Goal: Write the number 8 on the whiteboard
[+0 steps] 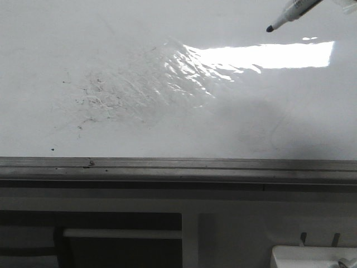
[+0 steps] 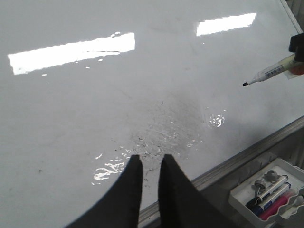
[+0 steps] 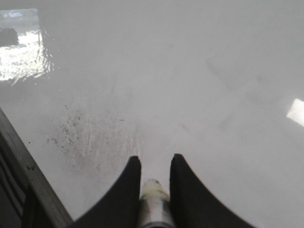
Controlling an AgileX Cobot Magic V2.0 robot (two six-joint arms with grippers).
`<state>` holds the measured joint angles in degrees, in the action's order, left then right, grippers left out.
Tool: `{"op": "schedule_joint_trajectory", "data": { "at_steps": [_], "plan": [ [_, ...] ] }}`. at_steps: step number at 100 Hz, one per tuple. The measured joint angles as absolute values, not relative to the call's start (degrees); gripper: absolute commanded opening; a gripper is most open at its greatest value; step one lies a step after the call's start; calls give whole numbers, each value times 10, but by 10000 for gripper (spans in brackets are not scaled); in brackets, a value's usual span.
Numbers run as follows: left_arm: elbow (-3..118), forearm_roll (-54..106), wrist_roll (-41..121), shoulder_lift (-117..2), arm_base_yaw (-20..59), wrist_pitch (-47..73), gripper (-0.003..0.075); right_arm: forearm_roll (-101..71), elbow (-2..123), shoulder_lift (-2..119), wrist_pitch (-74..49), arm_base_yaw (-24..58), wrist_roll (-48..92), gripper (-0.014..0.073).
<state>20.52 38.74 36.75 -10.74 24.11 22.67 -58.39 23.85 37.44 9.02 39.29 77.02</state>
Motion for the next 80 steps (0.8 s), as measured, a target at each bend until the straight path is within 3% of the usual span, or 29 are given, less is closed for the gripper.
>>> {"op": "schedule_joint_trajectory", "data": {
  "at_steps": [80],
  "plan": [
    [196, 398, 367, -107, 240, 226, -20, -568, 292, 535, 172, 393, 770, -44]
  ]
}}
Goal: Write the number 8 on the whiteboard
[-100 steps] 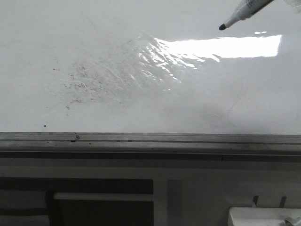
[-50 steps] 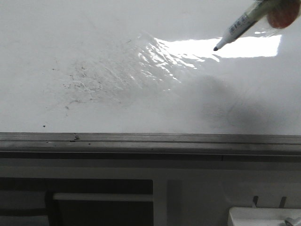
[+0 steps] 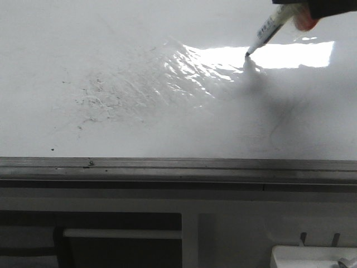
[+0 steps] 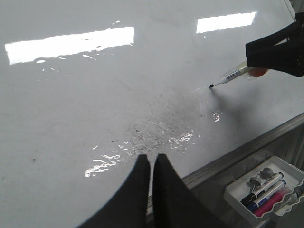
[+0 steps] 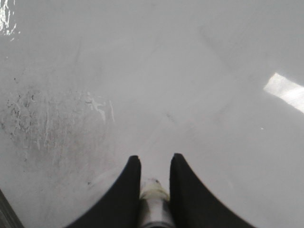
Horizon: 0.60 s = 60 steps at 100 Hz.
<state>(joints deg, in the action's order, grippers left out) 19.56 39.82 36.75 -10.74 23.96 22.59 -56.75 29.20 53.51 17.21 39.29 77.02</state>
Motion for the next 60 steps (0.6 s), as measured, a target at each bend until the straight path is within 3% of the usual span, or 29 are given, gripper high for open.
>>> {"op": "schedule_joint_trajectory", "data": {
  "at_steps": [60],
  "plan": [
    [196, 420, 367, -107, 240, 228, -20, -582, 292, 547, 103, 387, 768, -44]
  ]
}}
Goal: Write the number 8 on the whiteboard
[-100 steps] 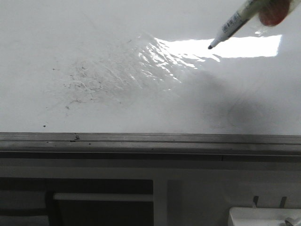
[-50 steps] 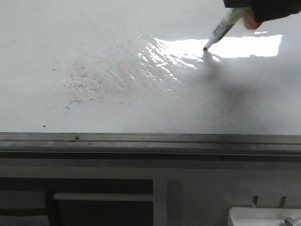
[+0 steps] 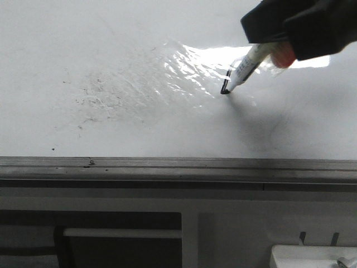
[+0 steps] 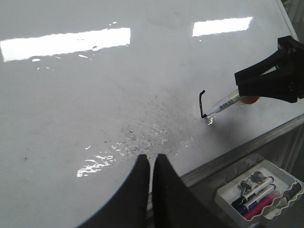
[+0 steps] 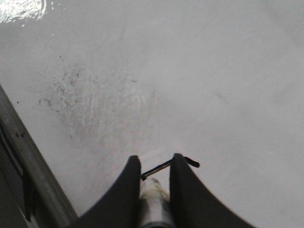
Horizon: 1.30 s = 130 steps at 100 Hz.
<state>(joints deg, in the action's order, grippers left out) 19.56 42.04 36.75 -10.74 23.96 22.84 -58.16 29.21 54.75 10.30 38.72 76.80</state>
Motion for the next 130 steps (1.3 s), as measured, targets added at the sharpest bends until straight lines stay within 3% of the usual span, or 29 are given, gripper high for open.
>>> {"op": "schedule_joint_trajectory", "data": {
  "at_steps": [33, 61, 130],
  "plan": [
    [196, 423, 367, -107, 240, 249, -20, -601, 235, 470, 70, 315, 768, -44],
    [196, 423, 367, -107, 240, 250, -20, -609, 226, 479, 8, 310, 768, -43],
    [196, 423, 367, -107, 240, 251, -20, -608, 354, 568, 35, 310, 765, -44]
  ]
}}
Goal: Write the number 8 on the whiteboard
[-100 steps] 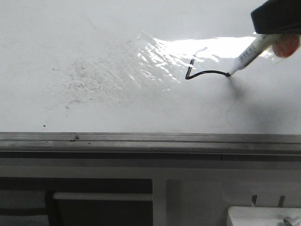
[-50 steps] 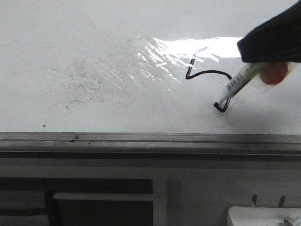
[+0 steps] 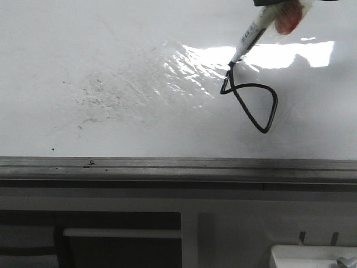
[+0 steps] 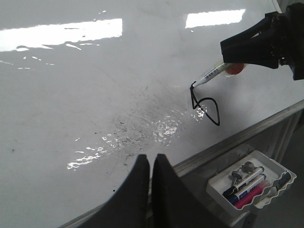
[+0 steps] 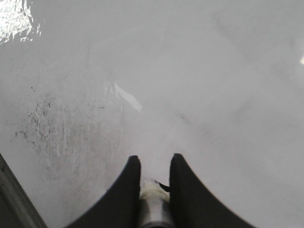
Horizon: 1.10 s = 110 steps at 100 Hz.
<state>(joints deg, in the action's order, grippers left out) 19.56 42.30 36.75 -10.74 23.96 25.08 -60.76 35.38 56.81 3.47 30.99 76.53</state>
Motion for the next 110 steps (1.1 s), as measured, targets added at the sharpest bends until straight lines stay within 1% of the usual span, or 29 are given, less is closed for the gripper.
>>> {"op": "schedule_joint_trajectory", "data": {
  "at_steps": [19, 26, 28, 33, 37, 38, 40, 41, 45, 50, 54, 64, 71, 79, 86, 98, 110],
  "plan": [
    [196, 423, 367, -107, 240, 252, -20, -601, 354, 554, 18, 309, 765, -44],
    [196, 425, 367, -107, 240, 256, 4, -587, 354, 525, -21, 306, 766, -44],
    [196, 428, 367, -107, 240, 258, 27, -583, 354, 518, -38, 306, 766, -44],
    [196, 436, 367, -107, 240, 266, 115, -574, 354, 484, -84, 306, 766, -44],
    [196, 442, 370, -107, 240, 276, 223, -567, 354, 463, -124, 306, 767, -44],
    [196, 445, 370, -107, 240, 278, 263, -567, 354, 455, -130, 306, 767, -44],
    [196, 450, 374, -107, 240, 284, 304, -564, 354, 444, -149, 306, 767, -44],
    [196, 452, 375, -109, 240, 286, 342, -562, 354, 441, -156, 306, 767, -44],
    [196, 463, 385, -113, 240, 298, 439, -557, 354, 422, -191, 306, 767, -44],
    [198, 484, 403, -123, 240, 309, 495, -554, 354, 406, -227, 306, 767, -44],
    [200, 507, 429, -135, 240, 321, 492, -551, 354, 399, -257, 306, 767, -43],
    [212, 580, 531, -191, 240, 357, 432, -545, 354, 399, -321, 306, 767, -44],
    [221, 640, 623, -241, 240, 393, 408, -543, 354, 407, -353, 306, 767, -44],
    [231, 698, 728, -301, 240, 442, 406, -542, 354, 418, -373, 306, 767, -44],
    [243, 728, 788, -353, 240, 469, 406, -542, 354, 424, -384, 306, 767, -44],
    [274, 742, 840, -429, 252, 478, 406, -545, 354, 428, -392, 306, 769, -44],
    [311, 747, 866, -494, 296, 476, 406, -552, 354, 428, -394, 306, 769, -44]
  ]
}}
